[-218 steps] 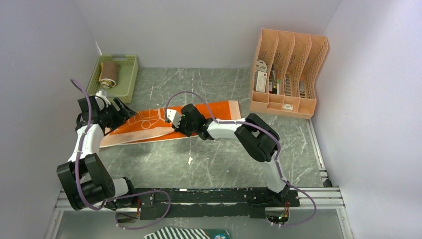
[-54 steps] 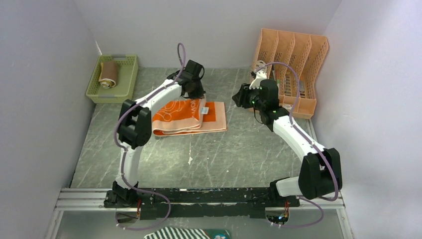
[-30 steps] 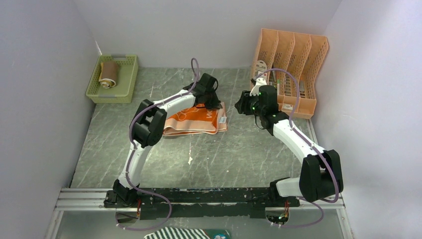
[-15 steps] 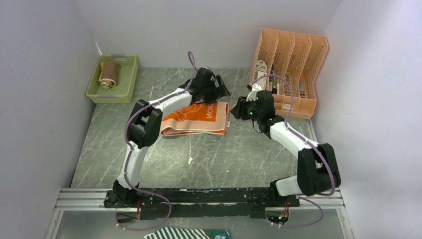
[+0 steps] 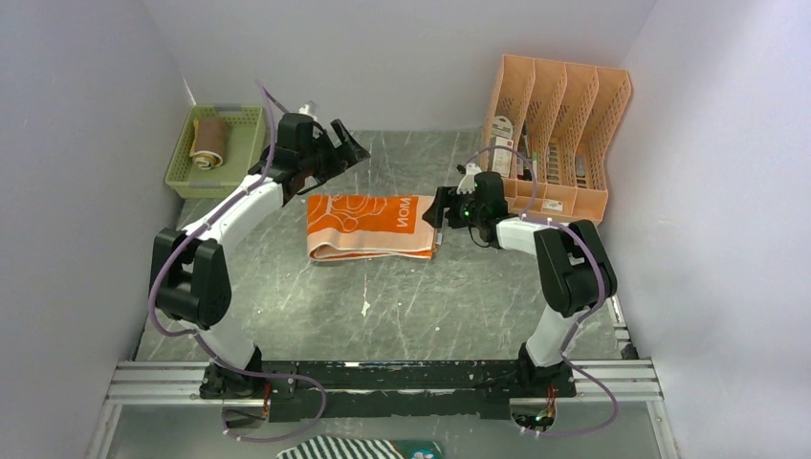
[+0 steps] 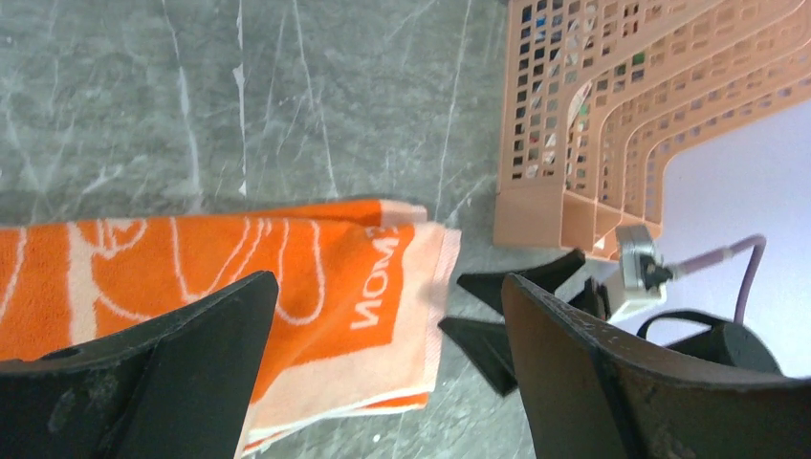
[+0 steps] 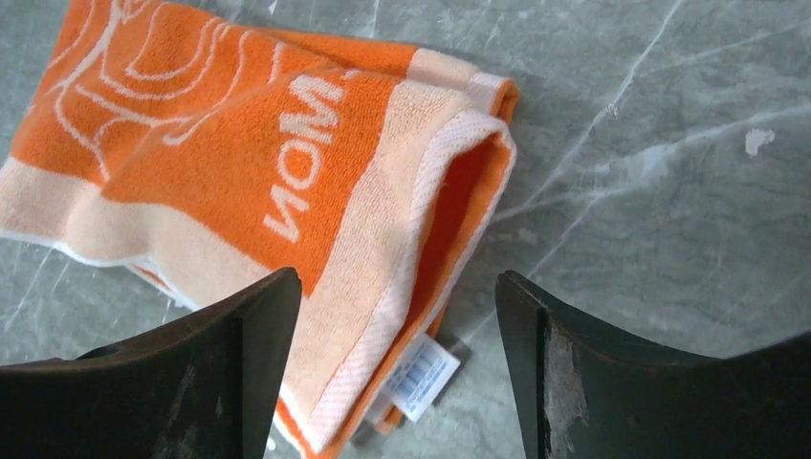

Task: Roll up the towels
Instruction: Fold the towel at the center of the board.

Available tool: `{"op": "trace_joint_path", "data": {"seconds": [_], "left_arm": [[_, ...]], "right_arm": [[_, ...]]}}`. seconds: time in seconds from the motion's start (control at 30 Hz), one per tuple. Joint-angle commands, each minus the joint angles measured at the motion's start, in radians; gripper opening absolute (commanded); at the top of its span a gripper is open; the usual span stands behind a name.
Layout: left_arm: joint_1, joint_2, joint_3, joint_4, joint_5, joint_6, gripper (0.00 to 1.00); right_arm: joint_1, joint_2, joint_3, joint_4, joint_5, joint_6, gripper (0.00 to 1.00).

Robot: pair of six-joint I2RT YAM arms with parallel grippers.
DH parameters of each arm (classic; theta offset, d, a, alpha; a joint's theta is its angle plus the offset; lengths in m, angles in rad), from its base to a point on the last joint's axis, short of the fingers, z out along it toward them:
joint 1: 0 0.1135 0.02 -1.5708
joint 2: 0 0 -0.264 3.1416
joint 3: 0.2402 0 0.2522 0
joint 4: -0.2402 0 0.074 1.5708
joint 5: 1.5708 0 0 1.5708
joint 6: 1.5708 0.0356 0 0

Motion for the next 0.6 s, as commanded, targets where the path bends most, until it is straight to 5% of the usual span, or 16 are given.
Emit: {"op": "trace_joint_path", "data": {"seconds": [0.0, 0.27, 0.57], "left_arm": [[0.004, -0.049, -0.077, -0.02, 0.016, 0.068, 0.99], [0.069, -0.085, -0.145, -0.011, 0.069, 0.079, 0.99], [0.121, -0.099, -0.169, -0.018, 0.117, 0.094, 0.99]], "right_arm": [[0.002, 0.064, 0.035, 0.099, -0.021, 0.028, 0.74], [0.002, 0.126, 0.077, 0.108, 0.01, 0.025, 0.61], [0.009, 0.169, 0.131, 0.097, -0.036, 0.026, 0.27]]}}
